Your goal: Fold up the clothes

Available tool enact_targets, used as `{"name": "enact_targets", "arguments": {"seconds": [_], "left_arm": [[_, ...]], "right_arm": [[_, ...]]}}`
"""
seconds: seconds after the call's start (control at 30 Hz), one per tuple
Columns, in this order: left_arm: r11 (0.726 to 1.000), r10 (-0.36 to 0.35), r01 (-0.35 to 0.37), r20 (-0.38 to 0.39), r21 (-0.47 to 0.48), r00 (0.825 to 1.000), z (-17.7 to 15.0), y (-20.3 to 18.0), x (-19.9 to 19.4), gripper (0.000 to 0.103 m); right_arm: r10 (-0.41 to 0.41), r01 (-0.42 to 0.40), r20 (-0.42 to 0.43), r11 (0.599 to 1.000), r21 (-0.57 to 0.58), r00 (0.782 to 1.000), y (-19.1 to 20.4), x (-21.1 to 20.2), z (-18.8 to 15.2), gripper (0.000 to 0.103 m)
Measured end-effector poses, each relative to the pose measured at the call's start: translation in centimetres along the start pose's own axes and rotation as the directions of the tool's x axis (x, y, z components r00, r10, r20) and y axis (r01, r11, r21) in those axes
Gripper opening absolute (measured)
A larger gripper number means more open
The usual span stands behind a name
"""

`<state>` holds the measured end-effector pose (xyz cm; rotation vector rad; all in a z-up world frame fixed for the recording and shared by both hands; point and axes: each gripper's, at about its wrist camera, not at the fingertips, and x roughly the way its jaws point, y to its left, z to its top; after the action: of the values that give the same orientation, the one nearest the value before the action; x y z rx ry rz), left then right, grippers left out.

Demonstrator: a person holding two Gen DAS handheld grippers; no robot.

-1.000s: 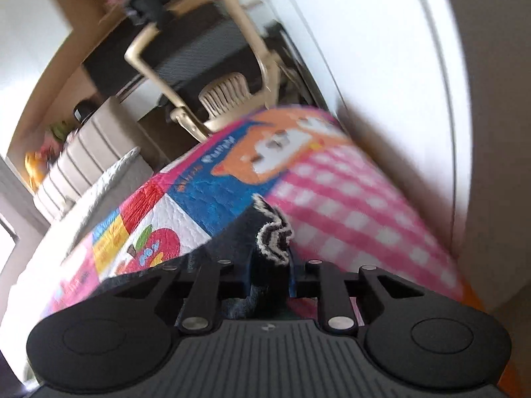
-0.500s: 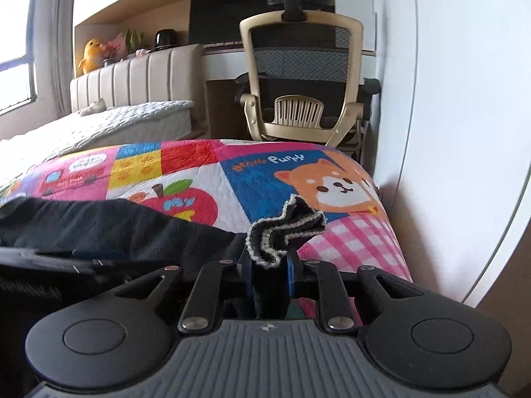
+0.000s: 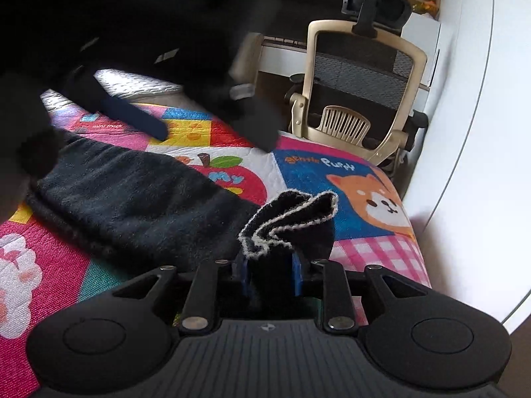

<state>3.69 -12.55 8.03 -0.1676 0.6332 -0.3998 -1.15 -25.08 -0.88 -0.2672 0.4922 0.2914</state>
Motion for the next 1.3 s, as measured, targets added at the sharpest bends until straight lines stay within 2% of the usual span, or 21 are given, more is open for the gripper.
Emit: {"name": "enact_targets", "arguments": {"seconds": [0.03,0.07,0.1,0.13,0.23,0.3,0.37,0.43,0.5,0.57,0.67,0.7,0.77,0.8,0.83,0.93,1.03,1.07,1.1,1.2,1.3], "left_arm": [[1.000,-0.001,0.001,-0.008,0.018,1.000,0.6,-0.5,0.5,0.099],[1.000,-0.009,0.010,-0.021,0.026,1.000,1.1,-0.8,1.1,0.092],[0.999,-0.023,0.024,-0.042,0.025,0.999,1.6,-1.1,1.8,0.083],[0.999,-0.036,0.038,-0.064,0.023,0.997,1.9,-1.5,2.5,0.066],[0.997,-0.076,0.079,-0.132,0.015,0.988,2.7,-2.8,4.9,0.062],[0.996,-0.069,0.077,-0.148,0.048,0.987,2.5,-3.8,6.0,0.062],[0.993,-0.099,0.108,-0.156,0.048,0.983,2.4,-4.3,6.3,0.056],[0.991,-0.112,0.123,-0.157,0.060,0.981,2.2,-4.8,6.4,0.054],[0.990,-0.055,0.075,-0.165,0.120,0.985,1.7,-5.3,6.8,0.052],[0.983,0.006,0.025,-0.169,0.180,0.986,1.3,-5.7,7.2,0.044],[0.967,0.128,-0.085,-0.167,0.242,0.978,0.5,-4.7,8.3,0.045],[0.968,0.144,-0.101,-0.177,0.231,0.974,0.4,-4.0,8.6,0.047],[0.979,0.124,-0.089,-0.191,0.181,0.974,0.3,-2.3,8.9,0.055],[0.981,0.119,-0.086,-0.192,0.172,0.974,0.2,-1.8,8.9,0.056],[0.982,0.117,-0.084,-0.190,0.171,0.975,0.2,-1.5,8.9,0.057],[0.983,0.108,-0.078,-0.179,0.166,0.978,-0.2,-0.8,8.6,0.059],[0.992,0.075,-0.054,-0.179,0.118,0.981,-0.4,0.4,8.5,0.063],[0.994,0.061,-0.043,-0.179,0.100,0.982,-0.5,0.8,8.5,0.063],[0.996,0.048,-0.033,-0.178,0.083,0.983,-0.5,1.1,8.4,0.063],[0.997,0.034,-0.022,-0.170,0.074,0.985,-0.6,1.4,8.3,0.064],[0.997,0.027,-0.015,-0.163,0.073,0.986,-0.7,1.5,8.2,0.064]], "right_arm": [[0.001,-0.001,0.001,1.000,0.000,1.000,0.0,0.1,-0.1,0.026],[0.001,-0.001,0.002,1.000,-0.001,1.000,0.1,0.0,-0.1,0.026],[0.001,-0.001,0.004,1.000,-0.002,1.000,0.2,0.0,-0.2,0.026],[0.000,0.000,0.007,1.000,-0.002,1.000,0.2,-0.1,-0.2,0.026],[0.010,-0.010,0.017,1.000,0.015,1.000,0.0,-0.4,-0.4,0.026],[0.019,-0.020,0.022,0.999,0.030,1.000,-0.2,-0.6,-0.4,0.026],[0.021,-0.021,0.022,0.999,0.030,1.000,-0.2,-0.6,-0.5,0.026],[0.019,-0.019,0.020,1.000,0.019,1.000,0.1,-0.6,-0.4,0.027],[0.019,-0.019,0.021,1.000,0.011,1.000,0.2,-0.7,-0.4,0.028],[0.027,-0.028,0.035,0.999,0.023,0.999,0.1,-1.0,-0.6,0.029],[0.041,-0.043,0.045,0.998,0.043,0.998,-0.2,-1.4,-0.8,0.030],[0.045,-0.047,0.047,0.998,0.046,0.998,-0.2,-1.4,-0.9,0.030],[0.055,-0.057,0.053,0.997,0.043,0.997,-0.1,-1.7,-1.0,0.031],[0.063,-0.066,0.057,0.997,0.044,0.996,-0.1,-1.8,-1.1,0.036],[0.071,-0.074,0.058,0.996,0.052,0.996,-0.3,-2.1,-1.1,0.046],[0.108,-0.115,0.060,0.985,0.127,0.992,-1.5,-3.7,-1.7,0.051],[0.179,-0.193,0.072,0.926,0.323,0.981,-5.0,-5.3,-2.8,0.049],[0.198,-0.212,0.077,0.889,0.407,0.977,-6.5,-5.4,-2.9,0.046],[0.212,-0.223,0.078,0.849,0.479,0.974,-7.3,-4.8,-3.2,0.037],[0.254,-0.246,0.088,0.701,0.669,0.963,-9.5,-3.0,-4.1,0.037],[0.291,-0.250,0.108,0.512,0.822,0.951,-11.7,-1.2,-5.0,0.038]]}}
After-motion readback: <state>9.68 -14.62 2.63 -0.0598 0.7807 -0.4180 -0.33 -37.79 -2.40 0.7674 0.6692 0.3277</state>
